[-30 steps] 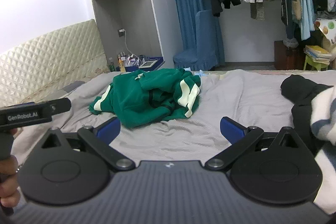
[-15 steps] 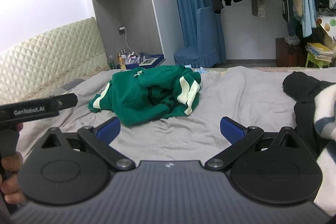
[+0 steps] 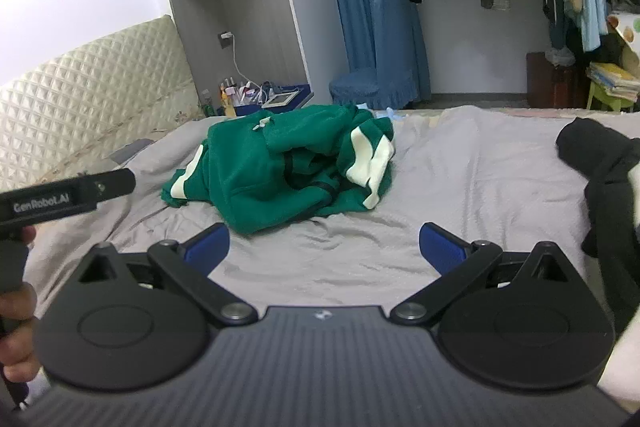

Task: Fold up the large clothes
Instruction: 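Move both grippers toward the crumpled green hoodie on the bed, then grasp the green hoodie fabric with the left gripper while the right gripper grasps it too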

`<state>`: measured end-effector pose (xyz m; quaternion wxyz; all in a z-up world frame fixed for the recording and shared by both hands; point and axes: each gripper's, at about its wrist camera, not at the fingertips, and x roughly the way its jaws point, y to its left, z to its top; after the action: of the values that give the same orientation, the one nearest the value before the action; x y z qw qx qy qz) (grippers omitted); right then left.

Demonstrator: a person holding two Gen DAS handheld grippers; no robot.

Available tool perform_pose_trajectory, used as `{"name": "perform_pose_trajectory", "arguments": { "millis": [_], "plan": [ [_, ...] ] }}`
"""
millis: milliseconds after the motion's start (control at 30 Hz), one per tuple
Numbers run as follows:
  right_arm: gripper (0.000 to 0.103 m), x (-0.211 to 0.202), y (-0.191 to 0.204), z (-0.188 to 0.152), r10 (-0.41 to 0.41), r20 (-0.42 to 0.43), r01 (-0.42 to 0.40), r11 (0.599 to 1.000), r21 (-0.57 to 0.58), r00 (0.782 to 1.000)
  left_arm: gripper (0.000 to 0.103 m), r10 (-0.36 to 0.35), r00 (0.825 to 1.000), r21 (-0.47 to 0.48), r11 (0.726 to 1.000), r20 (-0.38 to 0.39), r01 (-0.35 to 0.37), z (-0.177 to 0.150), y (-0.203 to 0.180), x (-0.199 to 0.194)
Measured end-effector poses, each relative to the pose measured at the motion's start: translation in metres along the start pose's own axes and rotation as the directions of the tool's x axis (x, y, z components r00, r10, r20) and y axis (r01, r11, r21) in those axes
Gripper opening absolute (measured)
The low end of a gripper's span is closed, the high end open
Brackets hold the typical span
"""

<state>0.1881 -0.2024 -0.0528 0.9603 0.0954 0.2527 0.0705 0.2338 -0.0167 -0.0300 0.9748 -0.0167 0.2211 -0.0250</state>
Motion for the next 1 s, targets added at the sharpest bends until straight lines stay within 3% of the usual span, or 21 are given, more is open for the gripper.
{"name": "perform_pose_trajectory", "arguments": {
  "millis": [167, 667, 1000],
  "plan": [
    [0.103, -0.001, 0.004, 0.002, 0.000, 0.016, 0.000, 1.000, 0.001, 1.000, 0.103, -0.013, 1.000, -0.009, 1.000, 0.027, 0.013, 0.008, 0.006, -0.002],
    [0.103, -0.017, -0.013, -0.001, 0.036, 0.028, -0.036, 0.999, 0.001, 0.999, 0.103, -0.006, 1.000, -0.004, 1.000, 0.011, 0.006, -0.019, -0.014, -0.013],
    [0.103, 0.012, -0.021, 0.005, 0.070, 0.035, -0.071, 0.997, 0.035, 0.997, 0.103, -0.051, 0.999, -0.027, 0.998, 0.002, 0.051, -0.010, -0.007, 0.027]
  ]
}}
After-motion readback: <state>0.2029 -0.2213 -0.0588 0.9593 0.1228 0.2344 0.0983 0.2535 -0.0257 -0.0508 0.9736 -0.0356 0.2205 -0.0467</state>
